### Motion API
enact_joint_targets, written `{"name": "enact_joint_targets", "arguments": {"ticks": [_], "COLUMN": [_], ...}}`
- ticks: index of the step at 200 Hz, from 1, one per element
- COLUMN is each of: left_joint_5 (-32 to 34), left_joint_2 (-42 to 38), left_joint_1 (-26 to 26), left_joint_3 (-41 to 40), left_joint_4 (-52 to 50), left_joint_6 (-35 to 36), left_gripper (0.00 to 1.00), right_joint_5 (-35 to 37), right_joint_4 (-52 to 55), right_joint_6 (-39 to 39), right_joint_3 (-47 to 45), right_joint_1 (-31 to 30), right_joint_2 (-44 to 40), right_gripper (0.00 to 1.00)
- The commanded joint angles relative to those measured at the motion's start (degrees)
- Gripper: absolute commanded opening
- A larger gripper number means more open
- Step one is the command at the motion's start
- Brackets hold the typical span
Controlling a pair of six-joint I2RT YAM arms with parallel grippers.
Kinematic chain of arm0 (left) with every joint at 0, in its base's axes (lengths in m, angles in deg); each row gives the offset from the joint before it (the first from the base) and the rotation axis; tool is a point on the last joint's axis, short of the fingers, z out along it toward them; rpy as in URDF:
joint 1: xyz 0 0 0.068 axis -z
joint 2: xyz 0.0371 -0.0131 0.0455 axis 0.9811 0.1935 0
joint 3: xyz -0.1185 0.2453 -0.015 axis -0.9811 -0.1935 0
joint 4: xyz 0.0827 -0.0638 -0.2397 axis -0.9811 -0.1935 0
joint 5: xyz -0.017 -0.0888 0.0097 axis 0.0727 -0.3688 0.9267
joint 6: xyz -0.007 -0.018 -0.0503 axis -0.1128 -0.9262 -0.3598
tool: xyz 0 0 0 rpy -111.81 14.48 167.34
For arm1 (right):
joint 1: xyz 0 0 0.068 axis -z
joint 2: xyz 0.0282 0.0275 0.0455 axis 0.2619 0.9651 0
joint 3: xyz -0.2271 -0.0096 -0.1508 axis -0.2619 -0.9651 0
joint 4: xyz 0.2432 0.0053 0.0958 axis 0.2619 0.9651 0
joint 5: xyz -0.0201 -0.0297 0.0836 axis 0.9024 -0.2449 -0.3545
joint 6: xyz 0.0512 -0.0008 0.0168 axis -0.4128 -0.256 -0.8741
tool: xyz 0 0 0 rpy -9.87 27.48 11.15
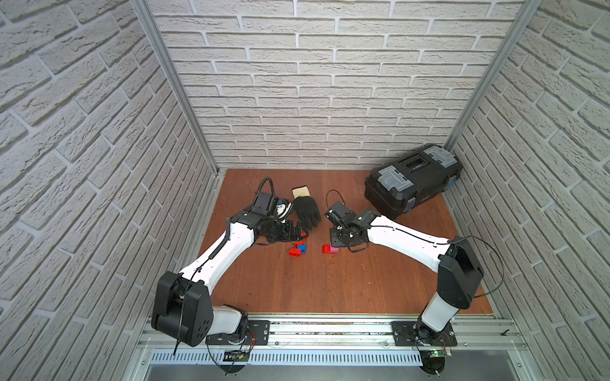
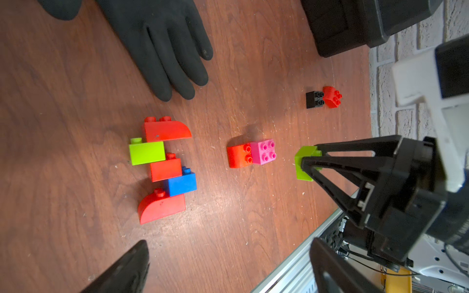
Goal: Assemble the letter s with lego
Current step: Assemble the lego brick with the lego brick.
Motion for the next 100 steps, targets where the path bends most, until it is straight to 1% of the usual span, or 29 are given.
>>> {"name": "enact_joint_targets", "arguments": {"ticks": [1,39,100], "left_joint_5": [-1.24,-1.92,-3.02], "left_joint_2": [-2.31,-4.45,-5.03], "left_joint_1": [-1.14,-2.49,-3.39], "left_joint_3": [-2.03,-3.97,-5.48], "left_joint_4": [0.5,0.81,1.86], "left_joint_6": [1.26,1.26,1.45], "left_gripper": [0.98,0.98,0.98], "right_joint_5": [1.66,3.03,4.61], "right_joint_4": [1.54,3.18,4.33], "right_joint_6": [-2.77,-3.22,-4.38], "right_joint_3": [3.11,7.39,8.96], "right_joint_1": [-1.59,-2.57,-3.1], "right_joint_2": [2.3,6.36,9.49], "right_gripper": [0.27,0.27,0.26]}}
